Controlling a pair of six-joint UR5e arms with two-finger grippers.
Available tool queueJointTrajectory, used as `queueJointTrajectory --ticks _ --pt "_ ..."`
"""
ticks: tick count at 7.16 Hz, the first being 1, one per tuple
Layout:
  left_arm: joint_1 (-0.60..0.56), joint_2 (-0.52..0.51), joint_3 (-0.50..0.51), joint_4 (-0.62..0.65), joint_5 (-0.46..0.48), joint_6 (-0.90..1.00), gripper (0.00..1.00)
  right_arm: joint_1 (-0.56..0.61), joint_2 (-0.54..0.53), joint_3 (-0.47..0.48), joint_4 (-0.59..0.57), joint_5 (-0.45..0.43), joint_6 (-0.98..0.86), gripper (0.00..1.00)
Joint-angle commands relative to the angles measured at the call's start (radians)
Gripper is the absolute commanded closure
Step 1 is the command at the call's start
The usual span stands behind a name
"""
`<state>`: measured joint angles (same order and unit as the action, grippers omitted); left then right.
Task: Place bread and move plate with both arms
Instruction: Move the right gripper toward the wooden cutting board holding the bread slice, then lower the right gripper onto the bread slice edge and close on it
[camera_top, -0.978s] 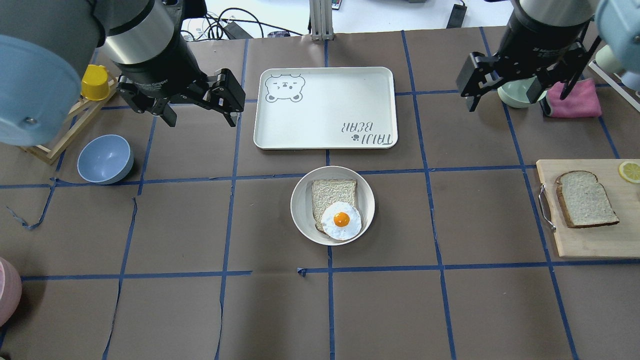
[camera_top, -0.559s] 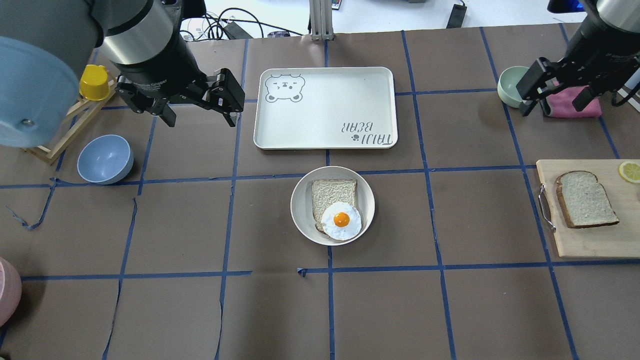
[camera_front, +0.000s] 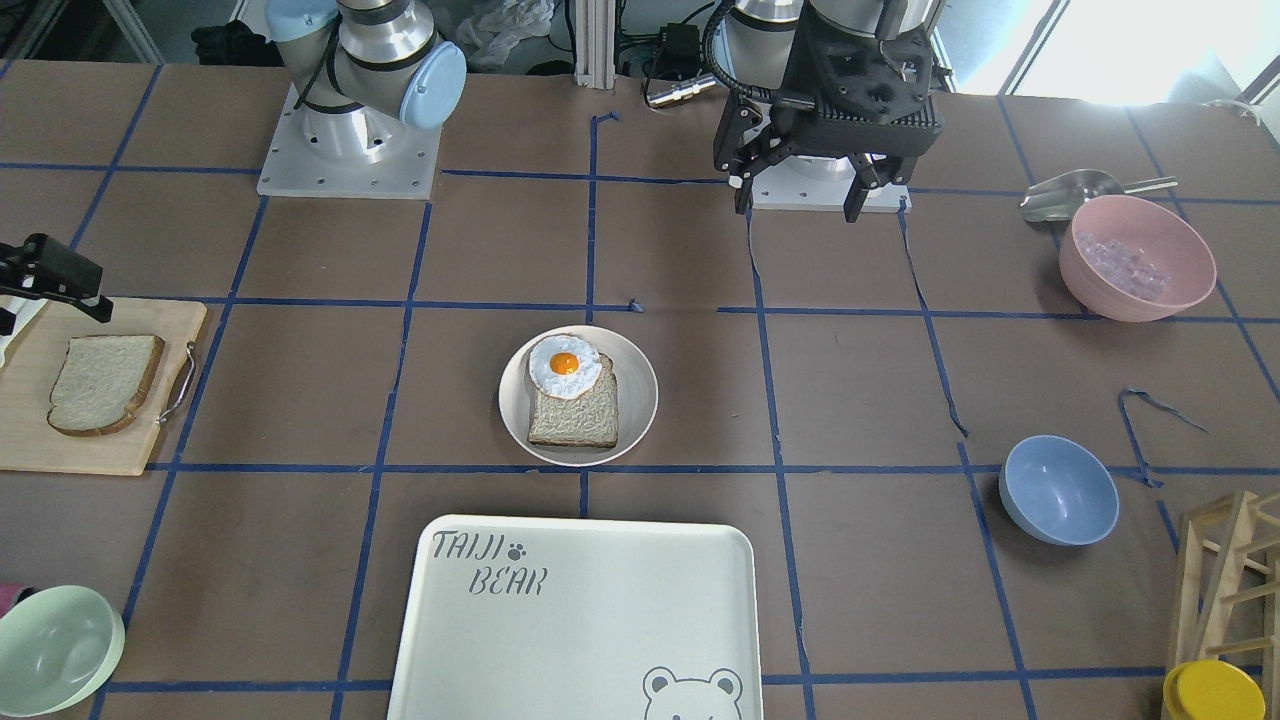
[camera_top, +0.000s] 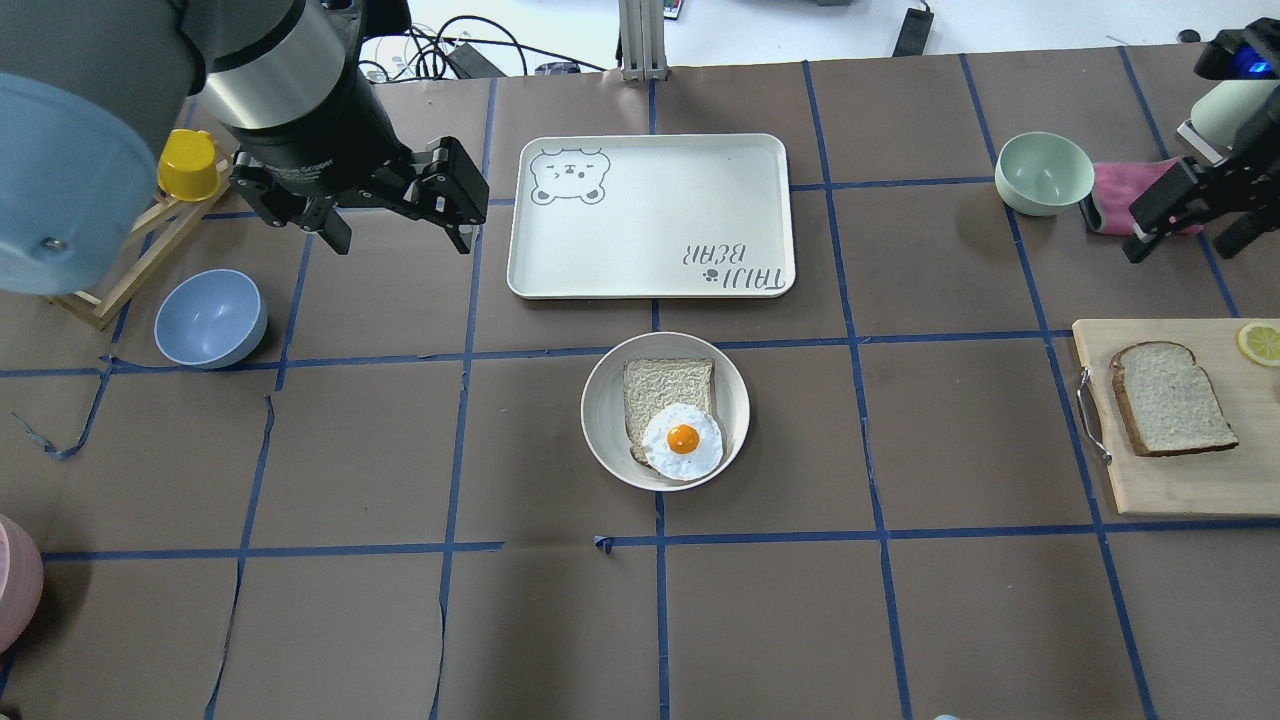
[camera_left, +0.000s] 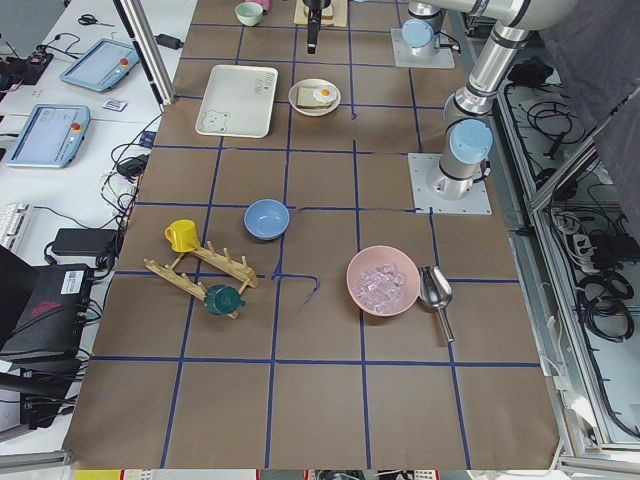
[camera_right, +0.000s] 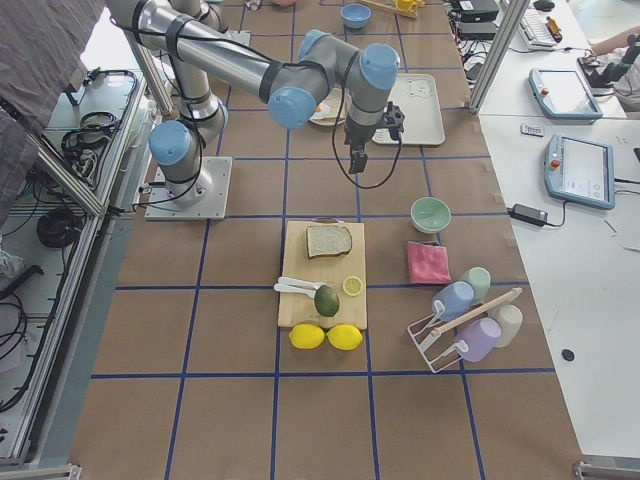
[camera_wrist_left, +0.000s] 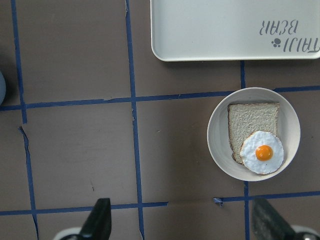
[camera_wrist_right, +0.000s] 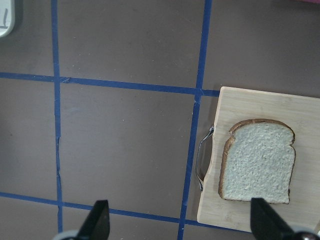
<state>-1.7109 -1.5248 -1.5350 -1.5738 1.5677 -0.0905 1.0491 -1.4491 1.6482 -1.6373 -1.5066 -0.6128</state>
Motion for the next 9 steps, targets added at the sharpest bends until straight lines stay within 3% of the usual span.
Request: queueJointTrajectory --ticks 1,2,4,9 --pt "-0.001 0.0 0.001 0.0 0.0 0.0 0.0 -0.124 0.056 0.137 -0.18 0.006 -0.14 0.0" --pt "-0.001 0.0 0.001 0.001 -0.002 0.0 0.0 -0.173 0.085 0.178 -0.264 0.005 -0.228 0.01" --pt "-0.001 0.0 0.0 0.002 0.0 0.0 0.0 -0.228 0.182 0.185 -0.289 0.031 -0.303 0.01" --pt "-0.001 0.0 0.001 0.002 0.0 0.0 0.0 -0.231 0.248 0.189 -0.348 0.02 -0.309 0.07"
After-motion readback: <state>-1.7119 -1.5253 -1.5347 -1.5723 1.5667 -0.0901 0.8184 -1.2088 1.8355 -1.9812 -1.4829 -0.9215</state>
